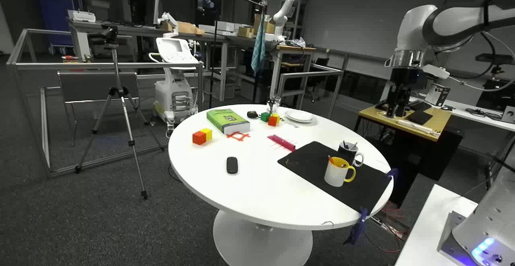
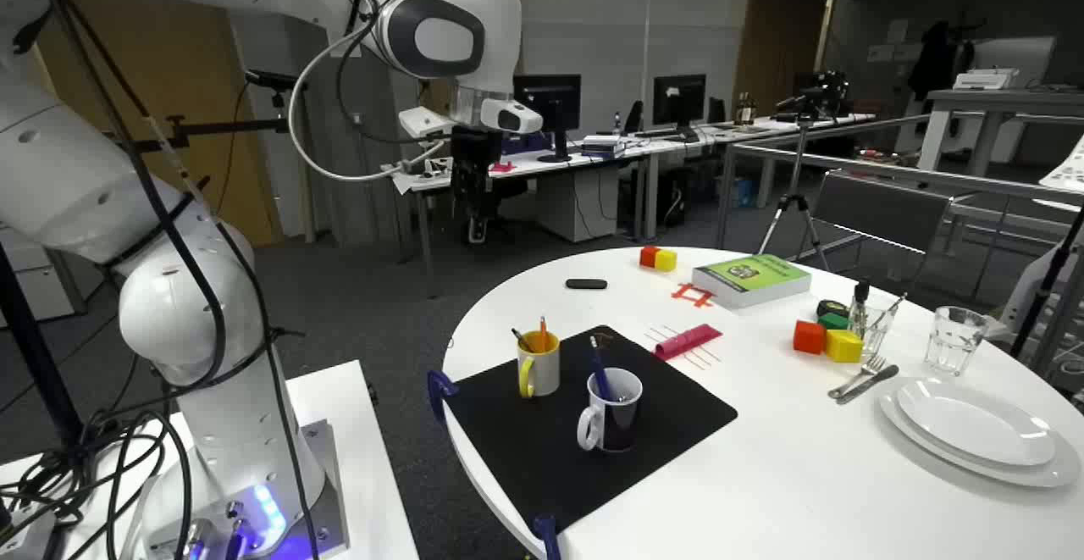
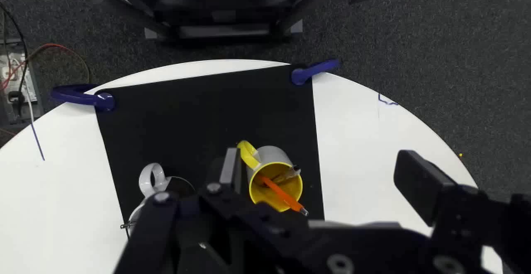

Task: Remove the blue pencil from the black mug and put it in the yellow mug

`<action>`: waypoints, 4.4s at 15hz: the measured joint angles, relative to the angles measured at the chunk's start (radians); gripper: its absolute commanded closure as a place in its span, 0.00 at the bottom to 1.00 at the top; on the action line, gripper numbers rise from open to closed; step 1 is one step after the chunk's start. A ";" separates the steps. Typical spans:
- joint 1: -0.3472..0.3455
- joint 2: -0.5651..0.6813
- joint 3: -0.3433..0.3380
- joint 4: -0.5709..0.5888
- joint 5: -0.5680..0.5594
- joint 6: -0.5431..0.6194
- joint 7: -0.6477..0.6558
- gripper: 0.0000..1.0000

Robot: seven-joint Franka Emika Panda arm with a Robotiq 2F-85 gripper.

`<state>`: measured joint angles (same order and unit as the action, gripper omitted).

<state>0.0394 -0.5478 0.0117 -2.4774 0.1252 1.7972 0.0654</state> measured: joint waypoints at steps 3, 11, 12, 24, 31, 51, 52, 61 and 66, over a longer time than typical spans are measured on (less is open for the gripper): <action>0.000 0.000 0.000 0.000 0.000 0.000 0.000 0.00; -0.006 0.016 -0.001 -0.003 -0.069 0.001 -0.037 0.00; -0.012 0.019 -0.001 -0.003 -0.093 0.004 -0.045 0.00; -0.097 0.158 -0.082 -0.005 -0.240 0.238 -0.079 0.00; -0.121 0.246 -0.161 0.009 -0.236 0.335 -0.196 0.00; -0.115 0.291 -0.165 -0.042 -0.372 0.710 -0.513 0.00; -0.108 0.300 -0.176 -0.045 -0.353 0.738 -0.573 0.00; -0.055 0.395 -0.244 -0.039 -0.075 0.770 -1.022 0.00; -0.055 0.399 -0.238 -0.039 -0.075 0.770 -1.021 0.00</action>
<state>-0.0159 -0.1483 -0.2260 -2.5164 0.0500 2.5677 -0.9560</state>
